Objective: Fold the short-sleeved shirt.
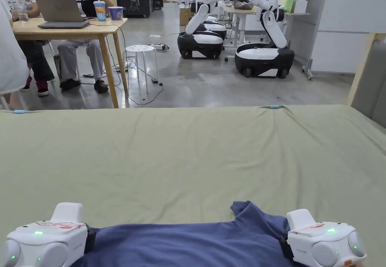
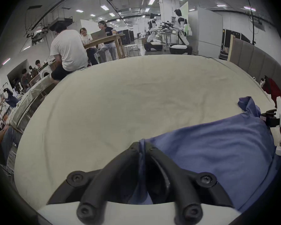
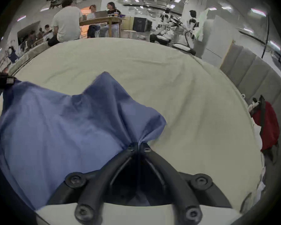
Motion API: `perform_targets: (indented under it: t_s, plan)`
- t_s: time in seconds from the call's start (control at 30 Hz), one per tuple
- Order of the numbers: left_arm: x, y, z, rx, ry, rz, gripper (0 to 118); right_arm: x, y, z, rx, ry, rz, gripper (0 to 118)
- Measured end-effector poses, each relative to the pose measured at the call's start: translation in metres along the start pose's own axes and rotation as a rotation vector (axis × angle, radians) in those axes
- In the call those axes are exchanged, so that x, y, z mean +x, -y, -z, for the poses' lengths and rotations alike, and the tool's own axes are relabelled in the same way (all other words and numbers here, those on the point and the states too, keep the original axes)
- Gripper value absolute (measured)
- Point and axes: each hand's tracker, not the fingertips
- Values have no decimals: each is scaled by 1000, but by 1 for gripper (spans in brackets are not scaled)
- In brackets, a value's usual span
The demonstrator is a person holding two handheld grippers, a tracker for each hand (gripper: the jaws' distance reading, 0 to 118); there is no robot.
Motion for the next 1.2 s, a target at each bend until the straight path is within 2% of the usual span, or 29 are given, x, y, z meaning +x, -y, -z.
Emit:
perform_targets:
  t_s: [0.07, 0.17, 0.2, 0.33, 0.43, 0.63, 0.73, 0.8, 0.83, 0.87, 0.9, 0.93, 0.97, 1.03, 1.13, 1.17, 1.2]
  plan:
    - [-8, 3, -22, 18, 4, -20, 3, 0, 4, -28, 86, 55, 13, 2]
    - [-22, 7, -69, 102, 15, -72, 3, 6, 16, -89, 199, 34, 99, 2]
    - [-26, 11, -90, 140, 24, -82, 3, 3, 24, -116, 241, 53, 115, 2]
    - [-32, 40, -169, 228, 42, -84, 3, -6, 66, -192, 353, 65, 117, 2]
    - [-36, 79, -210, 240, 38, -90, 3, -11, 107, -228, 357, 62, 123, 2]
    - [-41, 182, -212, 48, 62, -180, 3, -28, 192, -220, 210, 19, 181, 2]
    - [-33, 212, -197, 33, 34, -194, 4, -38, 208, -201, 175, 25, 188, 2]
    - [-28, 221, -193, 37, -2, -184, 17, -42, 208, -200, 164, 25, 187, 5]
    - [-26, 221, -198, 40, -4, -184, 28, -43, 206, -204, 163, 29, 182, 17]
    - [-24, 221, -205, 55, -2, -190, 53, -43, 201, -211, 161, 36, 173, 54]
    - [-21, 217, -213, 92, 12, -200, 73, -47, 196, -219, 164, 63, 162, 85]
    - [-15, 210, -223, 136, 3, -194, 87, -51, 190, -228, 177, 87, 148, 107]
    - [-9, 204, -230, 183, -12, -180, 97, -56, 183, -238, 241, 89, 149, 116]
    - [10, 186, -243, 331, -4, -114, 97, -72, 163, -260, 359, 52, 184, 114]
    - [38, 156, -248, 424, 31, -97, 96, -106, 136, -275, 473, -13, 204, 113]
    - [47, 148, -249, 455, 36, -99, 93, -118, 131, -277, 527, -10, 206, 108]
    - [58, 141, -249, 466, 35, -98, 85, -130, 126, -278, 564, 5, 204, 99]
